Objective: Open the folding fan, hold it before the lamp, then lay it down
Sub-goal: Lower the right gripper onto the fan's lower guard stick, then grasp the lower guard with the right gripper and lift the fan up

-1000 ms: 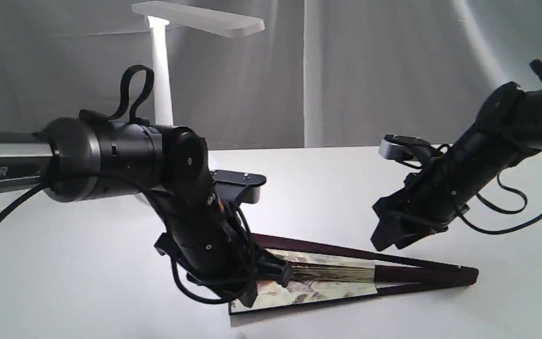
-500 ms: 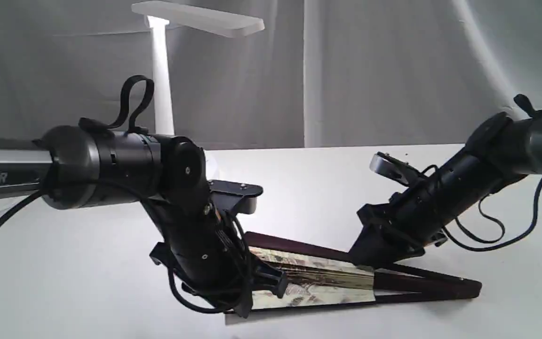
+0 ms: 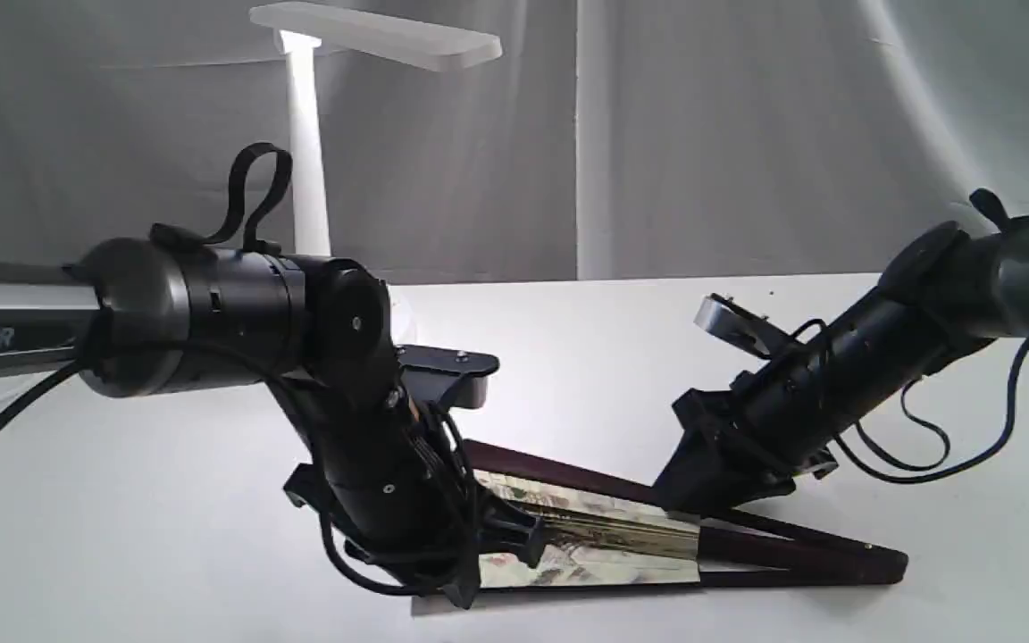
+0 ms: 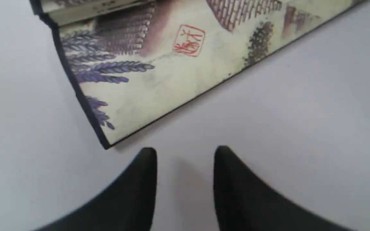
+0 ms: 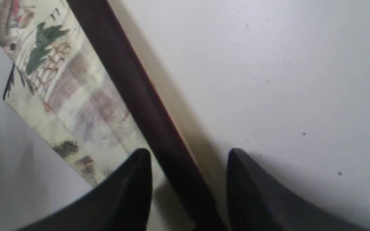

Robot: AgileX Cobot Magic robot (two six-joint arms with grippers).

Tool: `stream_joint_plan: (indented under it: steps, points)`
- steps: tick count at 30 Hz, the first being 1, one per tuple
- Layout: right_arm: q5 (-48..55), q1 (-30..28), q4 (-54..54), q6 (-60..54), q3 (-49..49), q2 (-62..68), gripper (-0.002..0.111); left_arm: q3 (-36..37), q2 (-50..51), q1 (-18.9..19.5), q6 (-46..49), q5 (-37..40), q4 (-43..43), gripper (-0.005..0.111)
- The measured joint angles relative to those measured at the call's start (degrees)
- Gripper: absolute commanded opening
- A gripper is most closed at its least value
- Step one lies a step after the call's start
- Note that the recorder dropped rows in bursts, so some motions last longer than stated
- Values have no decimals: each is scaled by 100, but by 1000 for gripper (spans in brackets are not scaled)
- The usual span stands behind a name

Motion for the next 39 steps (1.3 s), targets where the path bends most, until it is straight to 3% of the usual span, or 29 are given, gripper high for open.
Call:
stream_joint_plan:
  steps: [11,19,31,39]
  points:
    - [262,0,294,0,-60,218,34,0,0,0,0,23,-14,30]
    - [342,0,283,-22,-60,265,0,0,0,0,0,23,-14,30]
    - [521,0,478,-419,-60,275,0,0,0,0,0,-37,-1,30]
    - [728,-263,1263,-589,-49,119,0,0,-336,0,0,-412,8,30]
